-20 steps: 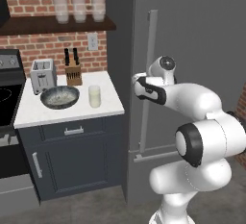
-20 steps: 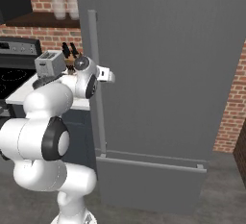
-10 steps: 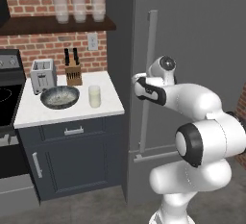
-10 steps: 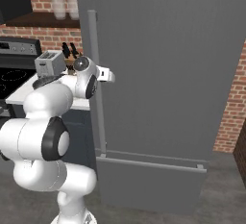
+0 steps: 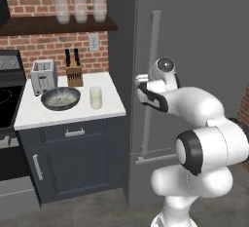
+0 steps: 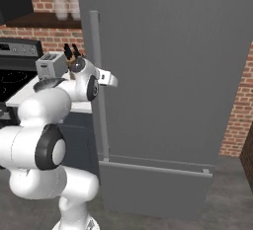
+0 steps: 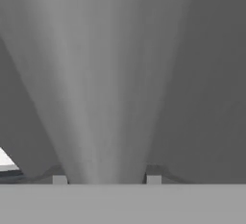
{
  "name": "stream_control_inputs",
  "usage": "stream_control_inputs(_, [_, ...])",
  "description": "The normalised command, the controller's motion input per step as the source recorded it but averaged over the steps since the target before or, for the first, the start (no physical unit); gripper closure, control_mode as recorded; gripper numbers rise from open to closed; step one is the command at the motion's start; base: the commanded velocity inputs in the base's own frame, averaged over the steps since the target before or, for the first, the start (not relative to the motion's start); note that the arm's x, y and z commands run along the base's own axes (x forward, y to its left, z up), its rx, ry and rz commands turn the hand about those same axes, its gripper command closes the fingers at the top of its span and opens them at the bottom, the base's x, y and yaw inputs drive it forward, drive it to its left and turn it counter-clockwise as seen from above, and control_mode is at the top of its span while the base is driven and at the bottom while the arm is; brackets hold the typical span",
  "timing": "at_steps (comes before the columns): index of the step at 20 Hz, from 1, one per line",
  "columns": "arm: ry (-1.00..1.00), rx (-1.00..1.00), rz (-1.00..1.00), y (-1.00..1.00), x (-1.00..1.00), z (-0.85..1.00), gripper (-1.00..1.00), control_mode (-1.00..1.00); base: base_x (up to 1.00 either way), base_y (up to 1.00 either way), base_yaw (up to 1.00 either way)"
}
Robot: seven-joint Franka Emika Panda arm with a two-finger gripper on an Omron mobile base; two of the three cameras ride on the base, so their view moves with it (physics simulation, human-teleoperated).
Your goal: Grab a lemon wedge from the fridge and one ice cube from the ice bowl, and put them in the glass of lemonade.
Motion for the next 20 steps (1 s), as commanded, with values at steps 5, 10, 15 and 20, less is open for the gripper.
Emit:
stream_control_inputs(5, [0.0, 0.06, -0.2, -0.56, -0.44, 0.06, 1.0, -1.0, 0.0, 0.0, 0.0])
stream_control_inputs(10, [0.02, 0.13, -0.2, -0.8, -0.28, 0.27, 1.0, -1.0, 0.0, 0.0, 0.0])
stream_control_inputs(15, [0.08, 0.13, -0.17, -0.94, -0.28, 0.26, 1.0, -1.0, 0.0, 0.0, 0.0])
stream_control_inputs(20, [0.04, 0.12, -0.13, -0.98, -0.51, 0.19, 1.0, -1.0, 0.0, 0.0, 0.0])
